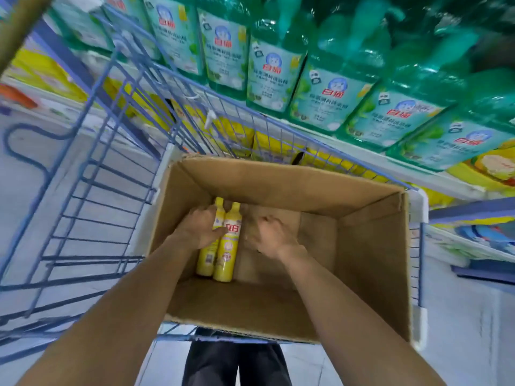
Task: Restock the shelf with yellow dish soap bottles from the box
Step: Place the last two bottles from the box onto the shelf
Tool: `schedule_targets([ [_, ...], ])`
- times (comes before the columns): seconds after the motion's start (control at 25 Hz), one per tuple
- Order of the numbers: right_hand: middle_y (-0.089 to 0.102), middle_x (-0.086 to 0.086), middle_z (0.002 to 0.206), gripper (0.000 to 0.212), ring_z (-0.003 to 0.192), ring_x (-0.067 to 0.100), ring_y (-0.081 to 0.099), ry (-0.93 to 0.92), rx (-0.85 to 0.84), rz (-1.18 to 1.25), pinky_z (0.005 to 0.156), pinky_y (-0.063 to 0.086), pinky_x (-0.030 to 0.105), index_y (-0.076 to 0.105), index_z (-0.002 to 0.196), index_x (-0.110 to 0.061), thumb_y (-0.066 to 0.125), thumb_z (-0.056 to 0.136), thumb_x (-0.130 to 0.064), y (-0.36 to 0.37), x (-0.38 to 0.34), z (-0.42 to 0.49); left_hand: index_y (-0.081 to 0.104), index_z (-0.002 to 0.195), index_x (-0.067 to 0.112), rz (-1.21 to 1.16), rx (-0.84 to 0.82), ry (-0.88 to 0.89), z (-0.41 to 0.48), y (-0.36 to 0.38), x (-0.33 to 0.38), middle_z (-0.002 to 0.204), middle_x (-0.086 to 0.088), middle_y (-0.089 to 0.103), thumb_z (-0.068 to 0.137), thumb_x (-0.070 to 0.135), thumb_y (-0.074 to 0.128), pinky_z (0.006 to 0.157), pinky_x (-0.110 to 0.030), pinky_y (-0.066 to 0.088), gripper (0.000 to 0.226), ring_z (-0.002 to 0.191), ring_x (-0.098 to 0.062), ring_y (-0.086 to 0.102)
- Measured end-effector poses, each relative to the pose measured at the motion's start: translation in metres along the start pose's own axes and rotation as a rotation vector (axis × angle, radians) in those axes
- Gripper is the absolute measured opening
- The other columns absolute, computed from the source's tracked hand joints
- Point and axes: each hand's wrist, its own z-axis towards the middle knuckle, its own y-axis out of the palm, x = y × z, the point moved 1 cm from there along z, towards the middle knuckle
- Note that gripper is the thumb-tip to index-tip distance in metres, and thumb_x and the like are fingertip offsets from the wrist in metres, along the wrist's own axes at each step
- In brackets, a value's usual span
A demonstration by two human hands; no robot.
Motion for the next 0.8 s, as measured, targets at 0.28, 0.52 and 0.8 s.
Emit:
schedule_targets([
  [0.28, 0.061, 0.019, 0.128, 0.055, 0.122, 0.037, 0.057, -0.012, 0.022, 0.099, 0.094, 0.048, 0.041, 0.056, 0.13, -0.009, 0.057, 0.095, -0.051, 0.062, 0.01, 0.109, 0.056, 0.129, 0.008, -0.234, 0.047, -0.024, 0.108, 0.05, -0.027, 0.129, -0.017, 0.062, 0.086, 0.035, 0.075, 0.099, -0.035, 0.043, 0.053, 0.123, -0.034, 0.056],
  [0.52, 0.072, 0.008, 0.093, 0.04, 0.087, 0.027, 0.066, 0.059, 0.138, 0.404, 0.071, 0.048, 0.032, 0.068, 0.09, -0.015, 0.074, 0.081, -0.053, 0.098, 0.014, 0.165, 0.059, 0.127, 0.01, -0.404, 0.163, -0.147, 0.149, 0.088, -0.041, 0.126, -0.016, 0.066, 0.089, 0.028, 0.07, 0.097, -0.039, 0.048, 0.043, 0.119, -0.033, 0.061],
  [0.8, 0.07, 0.005, 0.099, 0.032, 0.089, 0.014, 0.063, 0.165, 0.077, 0.907, 0.076, 0.054, 0.025, 0.07, 0.106, -0.001, 0.084, 0.082, -0.016, 0.102, 0.047, 0.146, 0.074, 0.098, 0.008, -0.674, 0.072, -0.165, 0.16, 0.11, -0.055, 0.099, -0.01, 0.076, 0.068, 0.031, 0.084, 0.09, -0.043, 0.057, 0.04, 0.09, -0.022, 0.069],
])
